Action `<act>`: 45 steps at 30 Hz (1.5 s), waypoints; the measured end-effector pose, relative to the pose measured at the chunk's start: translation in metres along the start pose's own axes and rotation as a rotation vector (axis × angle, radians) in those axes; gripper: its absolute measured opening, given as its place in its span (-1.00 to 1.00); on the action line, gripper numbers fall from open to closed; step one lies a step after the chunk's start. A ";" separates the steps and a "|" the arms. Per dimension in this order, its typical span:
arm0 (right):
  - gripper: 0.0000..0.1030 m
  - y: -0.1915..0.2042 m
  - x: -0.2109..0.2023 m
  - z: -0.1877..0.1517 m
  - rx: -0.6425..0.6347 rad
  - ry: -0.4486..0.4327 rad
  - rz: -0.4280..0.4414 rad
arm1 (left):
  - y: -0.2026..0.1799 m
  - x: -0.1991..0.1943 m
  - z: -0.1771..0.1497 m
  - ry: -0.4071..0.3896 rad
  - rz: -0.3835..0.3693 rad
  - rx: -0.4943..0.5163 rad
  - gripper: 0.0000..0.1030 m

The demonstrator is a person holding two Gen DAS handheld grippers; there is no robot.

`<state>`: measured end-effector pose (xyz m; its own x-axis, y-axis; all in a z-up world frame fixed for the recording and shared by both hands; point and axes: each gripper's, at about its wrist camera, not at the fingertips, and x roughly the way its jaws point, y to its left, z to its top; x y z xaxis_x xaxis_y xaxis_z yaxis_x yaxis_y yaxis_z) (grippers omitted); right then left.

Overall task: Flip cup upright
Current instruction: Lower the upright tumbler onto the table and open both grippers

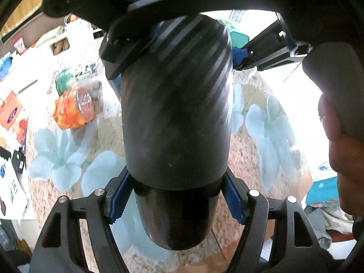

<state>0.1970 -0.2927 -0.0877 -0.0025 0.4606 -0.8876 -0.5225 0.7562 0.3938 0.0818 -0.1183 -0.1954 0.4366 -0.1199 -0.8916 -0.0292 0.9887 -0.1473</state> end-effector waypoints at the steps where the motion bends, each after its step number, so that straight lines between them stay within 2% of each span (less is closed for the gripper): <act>1: 0.51 0.002 0.002 -0.002 -0.004 -0.012 -0.004 | -0.002 0.000 -0.002 -0.014 0.002 0.003 0.47; 8: 0.50 0.008 -0.004 -0.016 -0.087 -0.146 -0.031 | -0.013 0.004 -0.021 -0.177 0.038 0.026 0.47; 14: 0.50 0.011 -0.004 -0.028 -0.179 -0.286 -0.017 | -0.014 0.005 -0.035 -0.324 0.112 0.058 0.47; 21: 0.50 0.010 0.002 -0.048 -0.229 -0.375 0.004 | -0.015 0.014 -0.062 -0.398 0.148 0.103 0.47; 31: 0.51 0.022 0.004 -0.074 -0.317 -0.456 -0.007 | -0.024 0.009 -0.093 -0.485 0.172 0.138 0.49; 36: 0.51 0.031 0.005 -0.086 -0.397 -0.510 -0.040 | -0.032 0.018 -0.110 -0.421 0.195 0.178 0.56; 40: 0.52 0.037 0.006 -0.098 -0.442 -0.553 -0.059 | -0.031 0.011 -0.119 -0.435 0.167 0.149 0.56; 45: 0.52 0.030 0.005 -0.103 -0.397 -0.582 -0.064 | -0.035 0.003 -0.127 -0.451 0.161 0.162 0.56</act>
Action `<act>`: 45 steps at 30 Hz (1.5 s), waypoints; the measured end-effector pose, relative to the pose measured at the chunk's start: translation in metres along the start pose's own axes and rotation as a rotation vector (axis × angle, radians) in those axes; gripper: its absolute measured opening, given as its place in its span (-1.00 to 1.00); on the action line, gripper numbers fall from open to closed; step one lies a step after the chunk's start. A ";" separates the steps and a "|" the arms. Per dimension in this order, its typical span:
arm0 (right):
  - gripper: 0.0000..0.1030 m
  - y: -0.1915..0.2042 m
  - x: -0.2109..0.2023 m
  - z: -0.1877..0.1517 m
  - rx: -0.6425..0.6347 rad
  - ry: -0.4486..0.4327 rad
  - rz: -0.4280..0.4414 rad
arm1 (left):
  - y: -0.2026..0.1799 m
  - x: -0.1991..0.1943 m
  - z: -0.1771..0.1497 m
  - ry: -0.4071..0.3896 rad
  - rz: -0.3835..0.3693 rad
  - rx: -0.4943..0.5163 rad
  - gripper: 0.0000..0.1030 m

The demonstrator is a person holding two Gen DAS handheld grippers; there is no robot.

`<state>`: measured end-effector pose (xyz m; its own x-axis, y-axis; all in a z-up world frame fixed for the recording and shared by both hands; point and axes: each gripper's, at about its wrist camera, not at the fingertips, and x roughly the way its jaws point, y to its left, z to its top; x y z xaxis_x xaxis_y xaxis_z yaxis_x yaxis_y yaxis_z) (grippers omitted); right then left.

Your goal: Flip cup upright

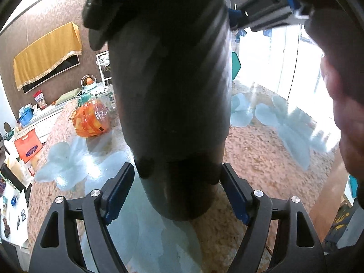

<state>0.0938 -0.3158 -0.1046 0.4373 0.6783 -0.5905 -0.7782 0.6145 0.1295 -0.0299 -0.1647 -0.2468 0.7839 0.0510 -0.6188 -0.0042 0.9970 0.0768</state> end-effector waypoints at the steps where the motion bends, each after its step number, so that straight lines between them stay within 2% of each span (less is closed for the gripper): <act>1: 0.57 -0.002 0.000 -0.001 0.015 0.001 0.001 | -0.001 -0.002 -0.001 -0.001 -0.001 0.001 0.56; 5: 0.68 0.000 -0.003 -0.005 0.030 -0.010 -0.005 | 0.003 -0.002 -0.006 -0.017 -0.014 -0.002 0.56; 9: 0.93 0.004 -0.008 -0.006 0.029 -0.045 0.002 | 0.001 -0.012 -0.007 -0.042 -0.023 -0.007 0.56; 20: 0.99 0.010 -0.007 -0.010 0.033 -0.035 0.016 | 0.002 -0.018 -0.011 0.018 -0.026 -0.022 0.59; 23: 1.00 0.012 -0.008 -0.012 0.037 -0.039 0.021 | 0.003 -0.023 -0.013 0.011 -0.027 -0.023 0.72; 25: 1.00 0.012 -0.009 -0.014 0.047 -0.038 0.027 | 0.002 -0.026 -0.015 0.011 -0.033 -0.023 0.86; 26: 1.00 0.013 -0.009 -0.014 0.053 -0.039 0.025 | 0.002 -0.027 -0.015 0.017 -0.033 -0.022 1.00; 32: 1.00 0.018 -0.013 -0.017 0.049 -0.025 0.015 | -0.004 -0.036 -0.019 0.058 -0.050 -0.001 1.00; 37: 1.00 0.017 -0.020 -0.016 0.061 -0.038 -0.009 | -0.002 -0.051 -0.017 0.060 -0.045 0.007 1.00; 45: 1.00 0.013 -0.033 0.001 0.096 -0.053 -0.020 | 0.018 -0.077 0.006 0.084 -0.026 -0.028 1.00</act>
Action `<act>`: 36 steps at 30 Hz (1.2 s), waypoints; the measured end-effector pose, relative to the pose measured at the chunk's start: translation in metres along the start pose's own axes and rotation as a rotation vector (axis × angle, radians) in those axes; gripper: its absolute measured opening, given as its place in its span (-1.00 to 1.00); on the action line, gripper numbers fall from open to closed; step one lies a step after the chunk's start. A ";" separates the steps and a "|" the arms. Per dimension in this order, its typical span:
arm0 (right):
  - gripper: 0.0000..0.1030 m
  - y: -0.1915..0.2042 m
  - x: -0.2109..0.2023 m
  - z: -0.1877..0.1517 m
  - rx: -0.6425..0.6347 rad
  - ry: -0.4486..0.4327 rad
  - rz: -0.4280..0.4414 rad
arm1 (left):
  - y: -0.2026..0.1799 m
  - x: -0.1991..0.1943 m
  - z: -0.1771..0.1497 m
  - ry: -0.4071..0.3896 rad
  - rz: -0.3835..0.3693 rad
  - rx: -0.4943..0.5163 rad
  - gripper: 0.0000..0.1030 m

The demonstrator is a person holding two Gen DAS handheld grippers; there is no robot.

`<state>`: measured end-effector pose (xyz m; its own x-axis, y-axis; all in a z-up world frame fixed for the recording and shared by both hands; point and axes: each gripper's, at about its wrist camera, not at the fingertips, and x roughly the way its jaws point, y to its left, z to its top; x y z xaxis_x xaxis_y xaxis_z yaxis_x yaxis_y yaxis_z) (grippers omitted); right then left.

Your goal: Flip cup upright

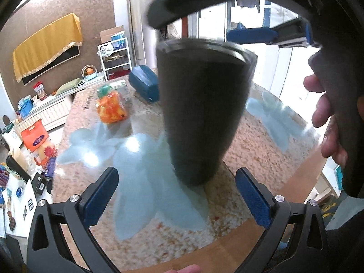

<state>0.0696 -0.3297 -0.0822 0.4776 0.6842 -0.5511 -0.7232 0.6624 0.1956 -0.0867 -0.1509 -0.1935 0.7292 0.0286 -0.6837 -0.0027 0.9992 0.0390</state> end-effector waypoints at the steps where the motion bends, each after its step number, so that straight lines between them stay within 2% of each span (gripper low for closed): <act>1: 1.00 0.000 -0.002 0.004 0.001 -0.001 -0.002 | 0.003 -0.004 0.003 0.000 0.006 -0.004 1.00; 9: 1.00 -0.006 -0.030 0.031 0.021 -0.006 -0.040 | 0.032 -0.036 0.054 -0.020 0.084 -0.034 1.00; 15: 1.00 -0.010 -0.041 0.040 0.019 0.007 -0.061 | 0.036 -0.054 0.087 -0.031 0.102 -0.020 1.00; 23: 1.00 -0.016 -0.050 0.040 0.018 0.036 -0.065 | 0.041 -0.066 0.108 -0.017 0.104 -0.047 1.00; 28: 1.00 -0.017 -0.056 0.041 0.009 0.043 -0.059 | 0.040 -0.081 0.118 -0.036 0.101 -0.055 1.00; 36: 1.00 -0.016 -0.063 0.040 0.003 0.038 -0.055 | 0.043 -0.082 0.127 -0.024 0.111 -0.088 1.00</act>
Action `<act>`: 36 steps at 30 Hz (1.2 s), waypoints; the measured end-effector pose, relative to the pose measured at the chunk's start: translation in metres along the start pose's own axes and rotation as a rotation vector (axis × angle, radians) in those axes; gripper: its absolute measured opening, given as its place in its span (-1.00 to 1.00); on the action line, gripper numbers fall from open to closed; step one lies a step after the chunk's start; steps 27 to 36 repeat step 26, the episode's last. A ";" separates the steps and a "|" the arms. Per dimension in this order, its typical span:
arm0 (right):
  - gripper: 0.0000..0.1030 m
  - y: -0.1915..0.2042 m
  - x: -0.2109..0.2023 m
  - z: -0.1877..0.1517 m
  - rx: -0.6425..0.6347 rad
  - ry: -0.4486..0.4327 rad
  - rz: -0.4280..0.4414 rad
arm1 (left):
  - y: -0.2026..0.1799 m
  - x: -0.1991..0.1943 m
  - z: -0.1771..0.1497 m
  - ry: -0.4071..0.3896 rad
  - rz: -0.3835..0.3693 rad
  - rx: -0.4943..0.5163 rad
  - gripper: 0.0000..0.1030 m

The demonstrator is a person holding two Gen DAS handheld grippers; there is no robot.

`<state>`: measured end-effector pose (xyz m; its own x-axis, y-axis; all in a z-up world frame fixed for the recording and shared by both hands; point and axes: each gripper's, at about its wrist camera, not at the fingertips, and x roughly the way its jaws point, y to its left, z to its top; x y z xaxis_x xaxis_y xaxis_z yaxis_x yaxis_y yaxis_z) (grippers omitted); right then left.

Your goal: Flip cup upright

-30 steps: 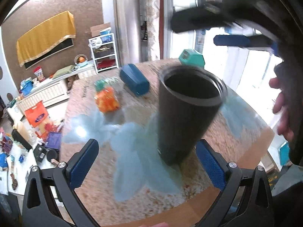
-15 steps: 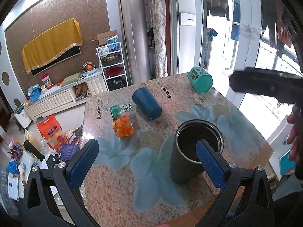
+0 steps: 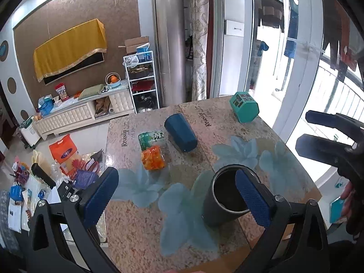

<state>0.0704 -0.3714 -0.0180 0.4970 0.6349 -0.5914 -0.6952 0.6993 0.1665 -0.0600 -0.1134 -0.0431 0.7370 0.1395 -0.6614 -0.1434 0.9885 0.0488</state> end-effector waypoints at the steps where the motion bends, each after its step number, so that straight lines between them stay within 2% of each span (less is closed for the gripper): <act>1: 1.00 0.000 -0.001 0.000 -0.003 -0.001 -0.003 | 0.000 0.000 0.000 0.000 0.001 0.000 1.00; 36: 1.00 0.001 -0.006 -0.008 0.003 -0.004 -0.017 | 0.005 -0.012 -0.001 -0.013 -0.010 -0.028 1.00</act>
